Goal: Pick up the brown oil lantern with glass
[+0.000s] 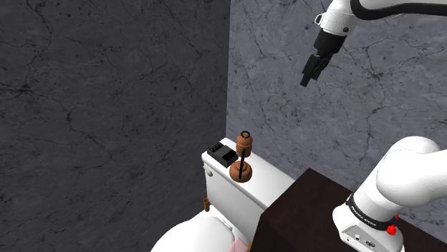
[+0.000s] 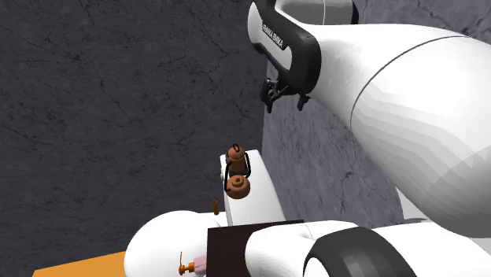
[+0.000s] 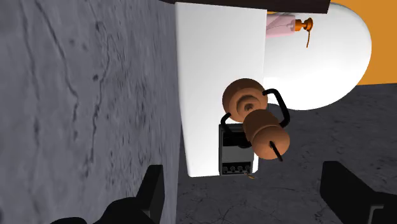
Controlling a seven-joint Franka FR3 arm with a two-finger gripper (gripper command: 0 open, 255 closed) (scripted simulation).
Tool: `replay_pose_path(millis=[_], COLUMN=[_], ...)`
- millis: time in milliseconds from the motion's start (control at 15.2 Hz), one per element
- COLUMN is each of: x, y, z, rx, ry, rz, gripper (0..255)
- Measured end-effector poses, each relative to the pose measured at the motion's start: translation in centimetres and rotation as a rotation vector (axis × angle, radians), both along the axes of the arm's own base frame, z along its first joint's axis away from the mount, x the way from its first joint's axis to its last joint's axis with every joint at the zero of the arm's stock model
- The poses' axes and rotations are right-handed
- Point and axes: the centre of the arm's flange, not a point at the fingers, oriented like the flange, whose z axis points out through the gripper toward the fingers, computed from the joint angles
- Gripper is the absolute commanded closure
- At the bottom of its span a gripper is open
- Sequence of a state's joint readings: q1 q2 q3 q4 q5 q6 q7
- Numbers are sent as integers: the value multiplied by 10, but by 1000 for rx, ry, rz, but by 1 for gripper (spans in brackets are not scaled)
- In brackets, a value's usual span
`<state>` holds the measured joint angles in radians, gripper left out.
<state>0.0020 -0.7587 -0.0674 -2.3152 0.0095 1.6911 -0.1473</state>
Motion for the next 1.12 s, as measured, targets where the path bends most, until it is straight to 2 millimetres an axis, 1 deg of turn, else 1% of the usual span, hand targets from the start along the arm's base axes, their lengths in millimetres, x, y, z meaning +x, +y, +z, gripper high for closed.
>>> replay_pose_path(millis=[132,396,462,528,924,1122], x=[0,10,12,17,41,60], y=[4,36,44,55,99,124], z=[-4,-39,-52,-60,-128,-162], rx=[-3,-26,-33,-39,-78,-97], ry=[0,-1,-1,-2,-5,-7], rz=[-10,-88,-110,-132,-270,-338], gripper=[0,0,0,0,0,0])
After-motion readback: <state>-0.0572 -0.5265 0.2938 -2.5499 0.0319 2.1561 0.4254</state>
